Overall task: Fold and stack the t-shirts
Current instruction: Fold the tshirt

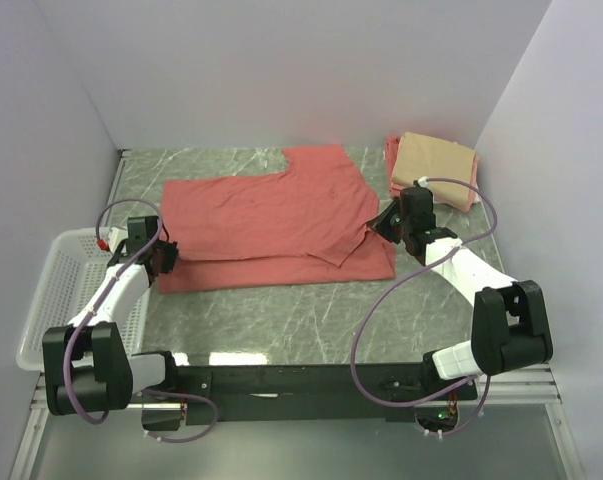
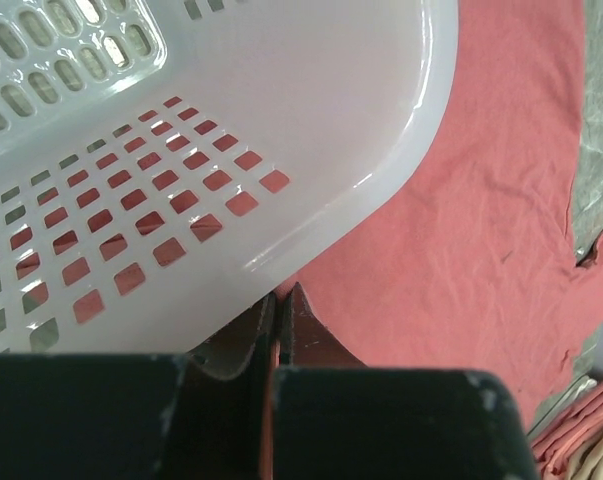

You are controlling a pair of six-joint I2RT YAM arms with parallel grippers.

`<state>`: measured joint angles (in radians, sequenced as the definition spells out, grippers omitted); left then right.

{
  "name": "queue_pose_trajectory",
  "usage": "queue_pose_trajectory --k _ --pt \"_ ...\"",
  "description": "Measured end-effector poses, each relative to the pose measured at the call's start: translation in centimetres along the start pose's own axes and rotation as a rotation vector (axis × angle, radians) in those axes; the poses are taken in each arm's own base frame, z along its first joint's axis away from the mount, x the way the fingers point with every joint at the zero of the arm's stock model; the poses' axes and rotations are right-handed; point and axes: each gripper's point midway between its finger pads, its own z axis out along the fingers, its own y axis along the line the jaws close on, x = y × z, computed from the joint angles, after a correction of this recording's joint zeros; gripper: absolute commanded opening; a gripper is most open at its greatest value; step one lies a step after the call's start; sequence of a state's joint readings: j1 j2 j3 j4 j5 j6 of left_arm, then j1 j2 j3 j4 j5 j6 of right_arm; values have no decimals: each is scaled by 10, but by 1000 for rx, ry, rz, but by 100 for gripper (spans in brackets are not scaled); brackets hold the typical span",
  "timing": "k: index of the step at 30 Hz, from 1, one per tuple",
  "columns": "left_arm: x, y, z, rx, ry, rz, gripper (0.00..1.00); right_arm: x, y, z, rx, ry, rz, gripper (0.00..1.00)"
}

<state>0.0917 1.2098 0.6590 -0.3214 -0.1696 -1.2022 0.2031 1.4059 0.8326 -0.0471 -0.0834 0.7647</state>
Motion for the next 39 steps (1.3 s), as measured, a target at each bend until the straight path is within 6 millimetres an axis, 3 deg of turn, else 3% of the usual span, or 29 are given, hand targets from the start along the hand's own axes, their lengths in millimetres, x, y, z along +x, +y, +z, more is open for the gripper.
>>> queue_pose_trajectory --k 39 --pt "-8 2 11 -103 -60 -109 1 -7 18 32 -70 12 18 0"
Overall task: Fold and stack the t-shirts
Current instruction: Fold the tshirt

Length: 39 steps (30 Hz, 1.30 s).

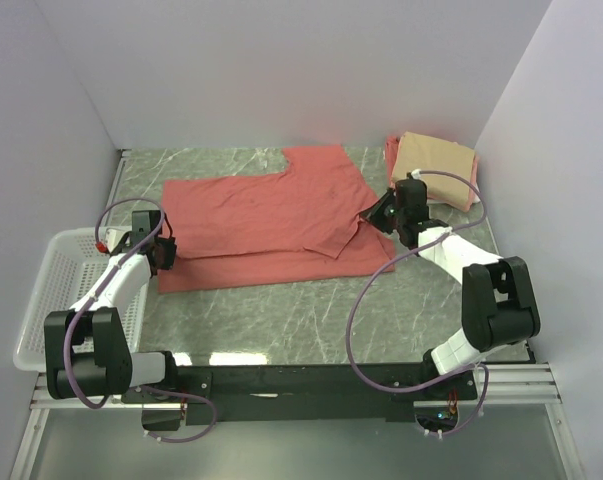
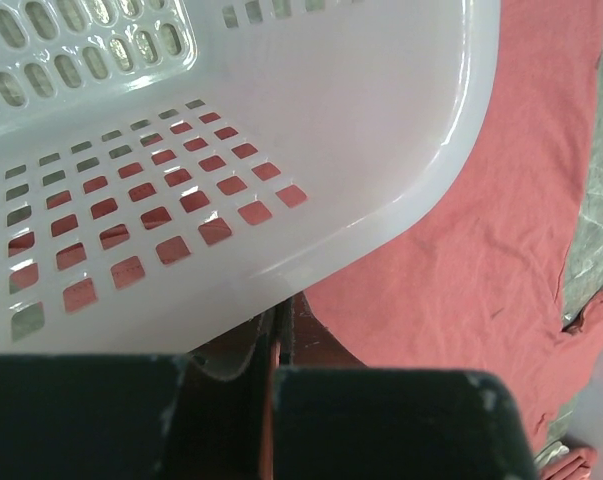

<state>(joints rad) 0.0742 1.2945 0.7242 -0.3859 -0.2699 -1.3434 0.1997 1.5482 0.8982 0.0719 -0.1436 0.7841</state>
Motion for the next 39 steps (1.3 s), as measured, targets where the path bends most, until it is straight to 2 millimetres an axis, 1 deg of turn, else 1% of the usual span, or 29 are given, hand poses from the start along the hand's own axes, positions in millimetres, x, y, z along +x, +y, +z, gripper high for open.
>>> queue_pose_trajectory --k 11,20,23,27,28,30,31,32,34,35,38,39 --pt "-1 0 1 -5 -9 -11 1 -8 8 1 -25 -15 3 0" --pt "-1 0 1 -5 -11 -12 1 -10 13 3 -40 -10 2 0" --pt "-1 0 1 -6 -10 -14 1 -8 12 5 -37 -4 2 0" --pt "-2 0 1 -9 -11 -26 9 -4 7 10 -24 10 5 0" --pt "-2 -1 1 -8 -13 -29 19 -4 6 12 -21 14 5 0" --pt "-3 -3 1 -4 -16 -33 34 -3 6 15 -18 19 6 0" --pt "-4 -5 0 4 -18 -39 50 -4 6 16 -17 21 5 4" --pt "-5 -8 0 10 -20 -41 57 -5 7 17 -17 21 5 18" --pt "-6 -17 -3 35 -23 -56 65 -8 9 19 -23 18 3 35" --pt "-7 -19 -3 44 -25 -60 67 -10 11 19 -28 16 -4 46" --pt "-8 -24 -5 58 -26 -63 70 -17 18 20 -43 8 -20 59" --pt "-8 -24 -5 60 -26 -61 70 -18 19 20 -47 5 -22 61"
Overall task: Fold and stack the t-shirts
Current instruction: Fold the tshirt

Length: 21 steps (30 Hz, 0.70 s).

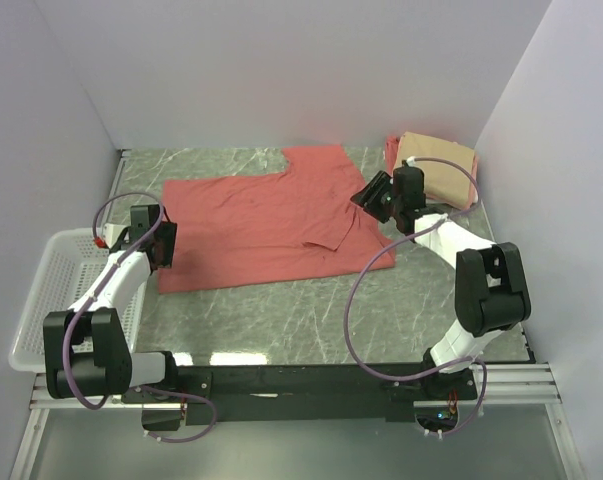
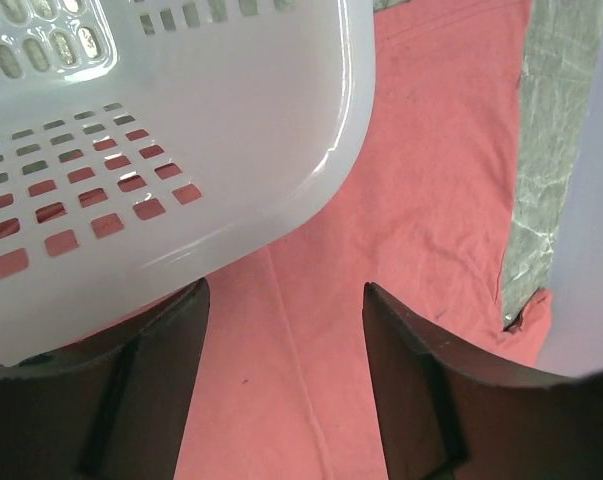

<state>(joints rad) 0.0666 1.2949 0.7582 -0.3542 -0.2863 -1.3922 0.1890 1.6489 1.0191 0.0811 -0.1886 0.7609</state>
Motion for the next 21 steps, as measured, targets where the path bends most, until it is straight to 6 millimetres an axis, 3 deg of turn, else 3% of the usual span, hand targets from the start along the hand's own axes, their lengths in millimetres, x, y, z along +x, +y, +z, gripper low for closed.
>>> queue_pose_trajectory --k 9,21 --pt "18 6 9 -50 13 97 63 12 -6 -1 34 31 -22 61" --pt "30 50 28 -203 27 201 62 90 -27 -11 101 168 -75 59"
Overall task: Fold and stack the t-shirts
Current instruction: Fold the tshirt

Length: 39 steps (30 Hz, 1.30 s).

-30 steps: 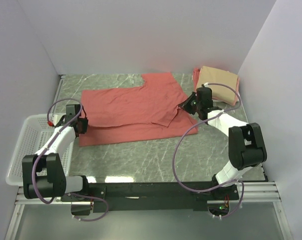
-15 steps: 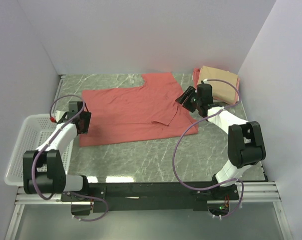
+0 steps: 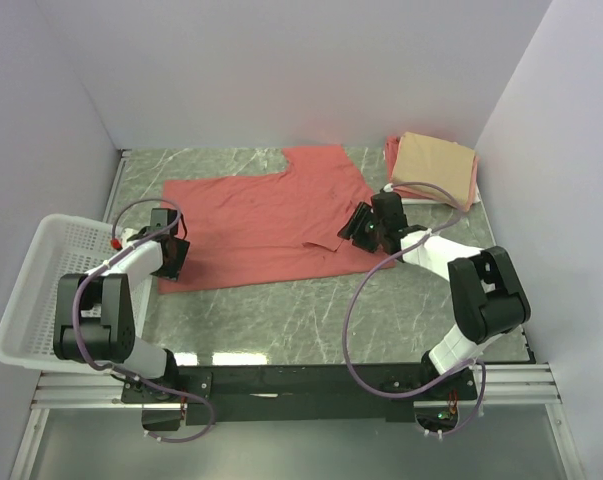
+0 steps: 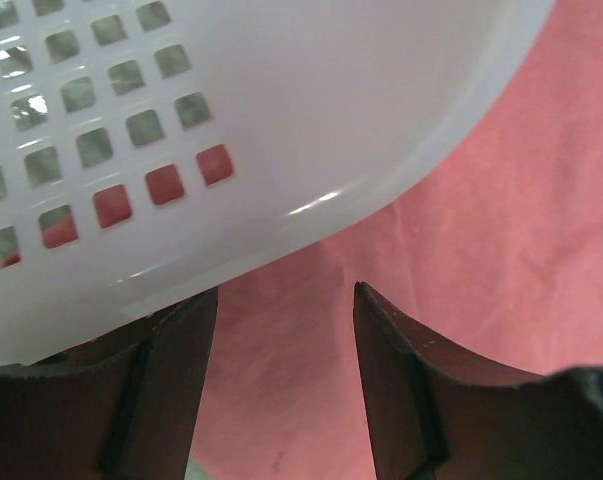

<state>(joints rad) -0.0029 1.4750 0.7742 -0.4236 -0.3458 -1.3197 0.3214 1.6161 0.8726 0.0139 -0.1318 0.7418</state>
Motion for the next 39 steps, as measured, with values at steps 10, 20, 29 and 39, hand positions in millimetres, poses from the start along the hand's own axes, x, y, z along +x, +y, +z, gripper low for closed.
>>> queue_pose_trajectory --k 10,20,29,39 --pt "-9 0 -11 11 -25 59 69 5 3 1 0 2 -12 58" --pt "-34 -27 -39 85 -78 63 70 5 5 1 -7 -1 -18 58" --pt "-37 -30 -45 83 -79 85 70 13 -3 1 2 9 -19 58" --pt "-47 -45 -58 119 -93 99 70 20 1 1 -14 16 -30 56"
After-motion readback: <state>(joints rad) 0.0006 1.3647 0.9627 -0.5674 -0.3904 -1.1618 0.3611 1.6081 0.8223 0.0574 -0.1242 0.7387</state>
